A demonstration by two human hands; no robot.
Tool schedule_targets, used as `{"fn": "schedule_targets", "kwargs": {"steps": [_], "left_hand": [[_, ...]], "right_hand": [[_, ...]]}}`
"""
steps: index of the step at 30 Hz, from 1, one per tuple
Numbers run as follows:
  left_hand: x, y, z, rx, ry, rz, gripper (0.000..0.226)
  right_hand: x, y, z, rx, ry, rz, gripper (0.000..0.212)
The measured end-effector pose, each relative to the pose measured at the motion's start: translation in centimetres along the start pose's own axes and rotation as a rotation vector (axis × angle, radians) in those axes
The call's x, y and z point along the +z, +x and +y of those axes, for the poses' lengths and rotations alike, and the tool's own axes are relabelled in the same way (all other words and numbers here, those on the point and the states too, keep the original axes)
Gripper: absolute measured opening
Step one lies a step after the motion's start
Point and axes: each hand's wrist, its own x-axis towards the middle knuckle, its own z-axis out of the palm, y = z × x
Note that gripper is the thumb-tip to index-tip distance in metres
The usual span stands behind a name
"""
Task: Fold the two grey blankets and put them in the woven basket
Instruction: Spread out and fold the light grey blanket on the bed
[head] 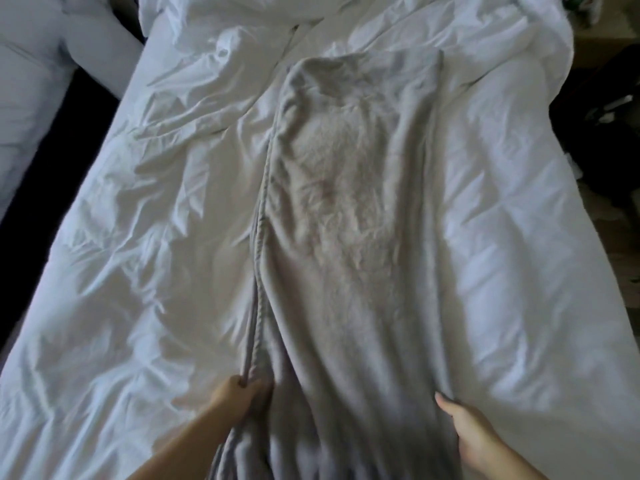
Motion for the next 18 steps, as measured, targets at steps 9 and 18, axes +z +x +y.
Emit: {"fn": "schedule_targets", "kwargs": {"steps": [9,18], "left_hand": [[-1.7,-3.1,-3.3,0.047,-0.276,0.399,0.027],[-9.9,-3.6,6.5,0.36,-0.58,0.55,0.037]], "right_hand": [[-3.3,-2.8,2.2,-0.123,0.116,-0.01,0.013],[-2.8,-8.1,-12.7,-0.644,0.249,0.077,0.013]]}}
